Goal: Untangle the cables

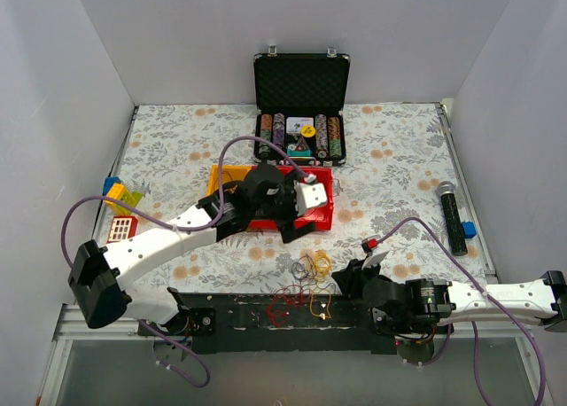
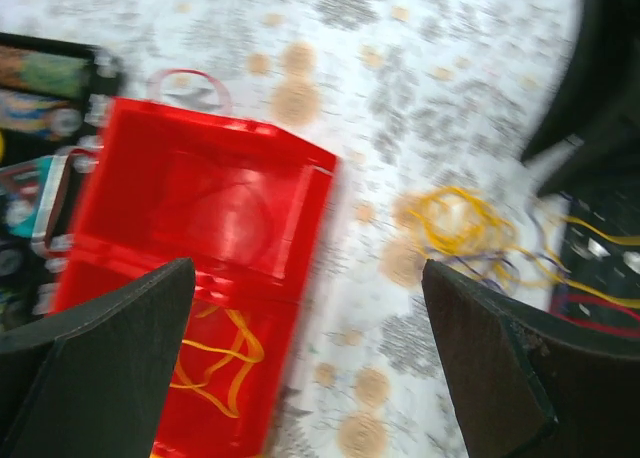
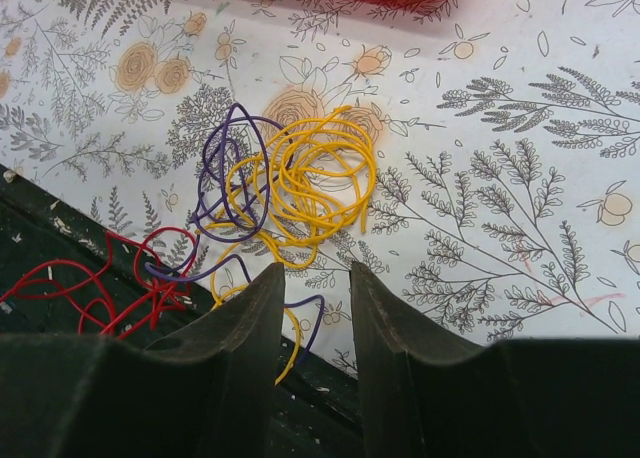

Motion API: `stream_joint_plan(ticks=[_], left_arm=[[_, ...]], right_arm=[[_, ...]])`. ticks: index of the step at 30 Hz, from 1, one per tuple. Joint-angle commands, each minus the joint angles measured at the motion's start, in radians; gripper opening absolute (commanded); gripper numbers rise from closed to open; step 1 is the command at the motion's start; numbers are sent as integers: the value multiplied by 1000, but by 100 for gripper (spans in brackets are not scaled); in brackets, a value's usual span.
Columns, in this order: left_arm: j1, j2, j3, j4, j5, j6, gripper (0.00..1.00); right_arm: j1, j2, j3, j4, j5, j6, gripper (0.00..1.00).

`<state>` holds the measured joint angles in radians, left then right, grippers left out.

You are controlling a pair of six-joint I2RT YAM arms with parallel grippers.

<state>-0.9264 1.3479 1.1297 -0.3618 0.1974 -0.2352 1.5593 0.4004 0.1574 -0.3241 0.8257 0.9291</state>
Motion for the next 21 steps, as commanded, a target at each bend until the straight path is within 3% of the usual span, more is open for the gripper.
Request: stream_joint_plan(ticks=[1,8,15,18,21], left_arm=[[-34,-59,-137,-95,252,25,98],[-107,-23,-252,-10,254,140,95],[-118,43,-269,115,243,364,91],[-121,92,-251,115,261,411,86],[-126,135,-243,98,287,471,74]], right_arm=[[4,9,50,-4,38,17,41],[4,5,53,-7,46,20,41],[4,-6,47,-6,43,25,41],[4,-8,45,2,46,17,41],[4,-12,48,2,49,11,41]])
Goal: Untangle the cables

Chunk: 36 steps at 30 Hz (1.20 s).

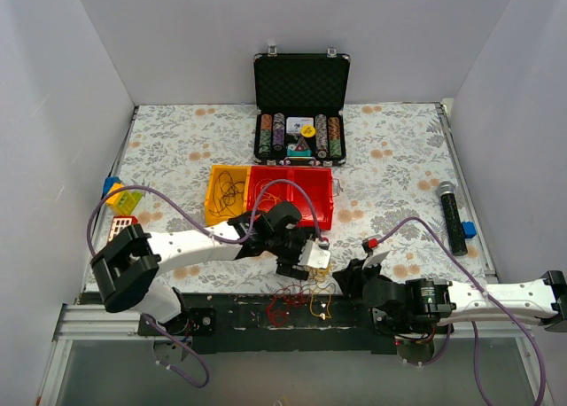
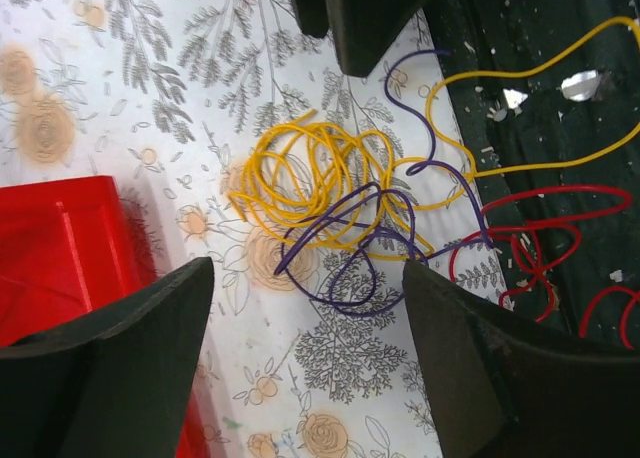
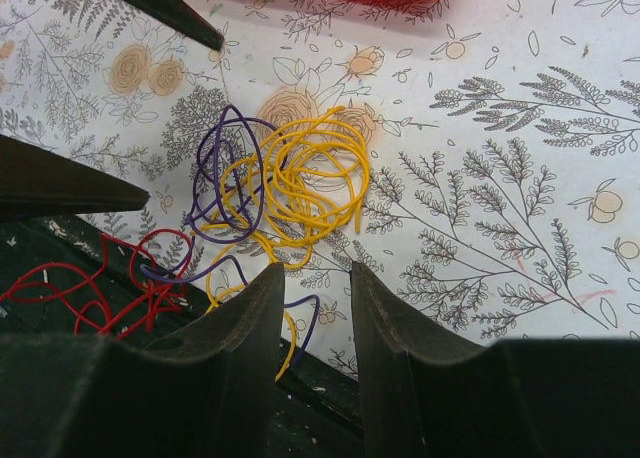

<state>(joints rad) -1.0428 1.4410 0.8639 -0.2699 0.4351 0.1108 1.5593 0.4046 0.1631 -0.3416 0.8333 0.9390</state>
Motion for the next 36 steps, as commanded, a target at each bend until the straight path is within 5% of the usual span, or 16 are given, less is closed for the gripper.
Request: stream_joint_plan(ticks=[1,2,5,13,16,22,24,27,32,36], left_arm=[[-17,56,23,0,51,148,68],[-23,67,26,-5,47,164,55],[-39,102,37,-3,24,210,40],[-40,137,70,9,8,240,26],[-40,140,75,21,1,225,30],[-48,148,76,37,-16,214,60],[-51,157,83,35,-15,214,60],[-54,168,96,28,-6,220,46],[-59,185,124,-18,-4,234,5],[-60,153,150,-38,-59,213,0]], right_arm=[[4,-18,42,18,43,-3,41],[4,-21,44,19,43,-6,41],[4,-39,47,18,46,-20,42],[4,-84,47,0,46,-32,41],[4,-96,44,-11,38,-31,41],[4,-108,38,-13,27,-26,40],[4,-107,36,-13,27,-25,40],[4,-108,36,-17,27,-25,40],[4,-118,39,-28,29,-25,40],[4,-124,41,-25,36,-38,41]])
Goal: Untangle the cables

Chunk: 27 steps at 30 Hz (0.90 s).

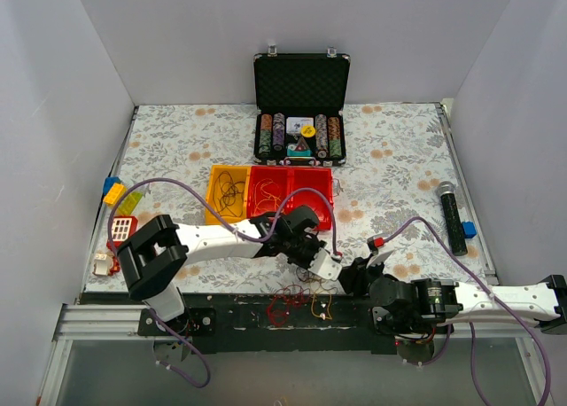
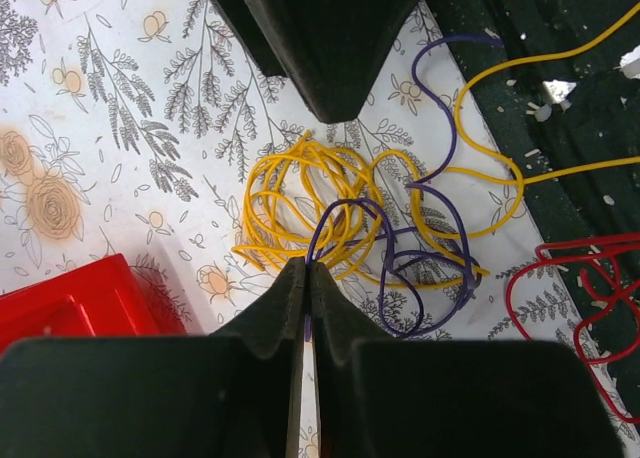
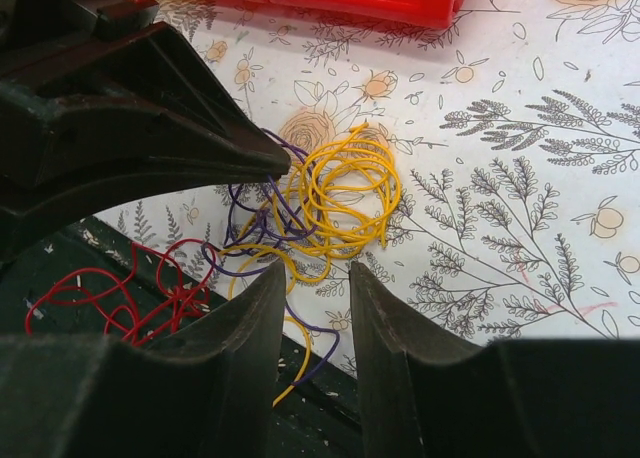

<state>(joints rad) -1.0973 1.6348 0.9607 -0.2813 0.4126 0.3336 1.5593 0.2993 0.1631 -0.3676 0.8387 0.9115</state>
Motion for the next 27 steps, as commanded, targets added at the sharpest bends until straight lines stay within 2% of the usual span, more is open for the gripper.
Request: stream_joint_plan(ticks=[1,5,7,8,13,20,25,27], left_arm=[[-6,-56,65,-41,-56,-18,0],[-4,-144,116,-88,-87,-93,0],[-4,-194,154,-151,-66,-120,0],[-4,-217,173,-182,-58,-134,0],[-4,-289,249,-292,-41,-177,0],[-4,-340,312,-384,-11,-188,0],[-6,-340,398,-461,6,-179,0],[-6,-339,443,-481,12,-186,0]], right_arm=[[4,-19,45,15,30,-26,42],[4,-11,73,94,39,-138,59],[4,12,101,124,57,-184,80],[4,30,117,139,69,-212,84],[4,191,225,215,122,-351,87],[4,359,305,430,210,-556,88],[-5,408,256,727,201,-733,86],[-25,446,257,749,169,-732,84]])
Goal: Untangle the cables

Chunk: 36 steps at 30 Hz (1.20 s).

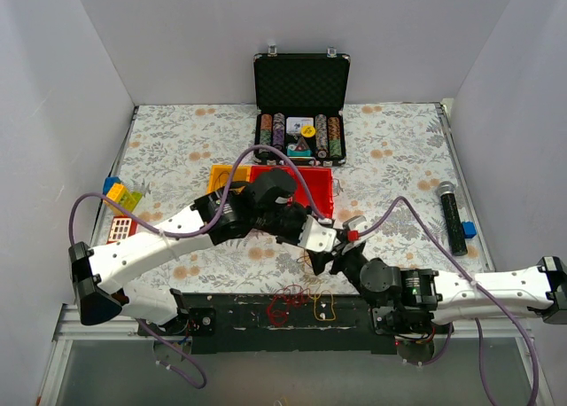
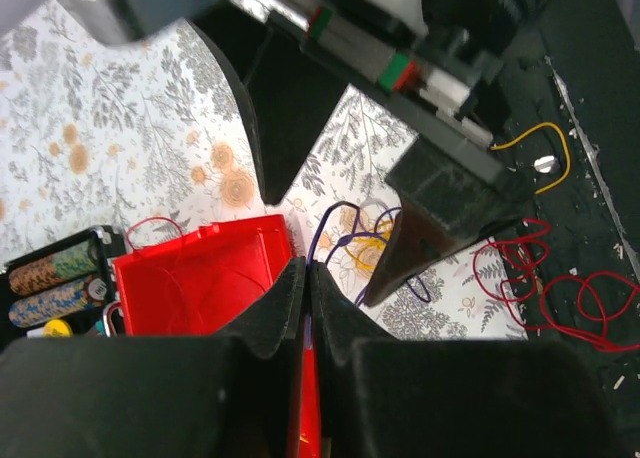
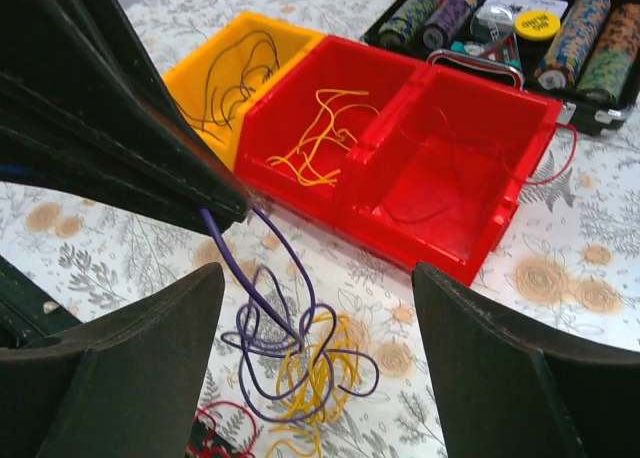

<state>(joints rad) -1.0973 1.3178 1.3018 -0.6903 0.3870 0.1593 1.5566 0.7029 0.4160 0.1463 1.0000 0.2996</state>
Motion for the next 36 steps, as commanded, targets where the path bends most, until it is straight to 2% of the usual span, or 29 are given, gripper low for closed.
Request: stream_joint_plan(ticks=[1,9,14,20,27,29,34,35,36], left_arm=[[-6,-20,123,-75,38,-24,0],[-6,-2,319,-109,32,-92,0],[-6,-6,415,-37,-55,-99,0],[-6,-61,418,288,-262,-43,0],[-6,-81,436,566,-514,37,0],[-6,-86,451,594,-525,51,0],[-6,-101,507,513,-479,40,0],[-6,-107,511,497,-473,37,0],[-6,-107,514,480,-468,37,0]], right_arm=[[-35,62,7,234,-13,-102,83],[-185,193,-46,257,-282,97,58],[-191,276,-80,259,-346,186,57],[-190,325,-167,259,-414,320,56],[-187,333,-232,260,-443,395,56],[-184,333,-244,257,-443,409,56],[-178,322,-247,227,-448,423,50],[-173,311,-237,199,-443,421,50],[-162,288,-217,159,-428,418,55]])
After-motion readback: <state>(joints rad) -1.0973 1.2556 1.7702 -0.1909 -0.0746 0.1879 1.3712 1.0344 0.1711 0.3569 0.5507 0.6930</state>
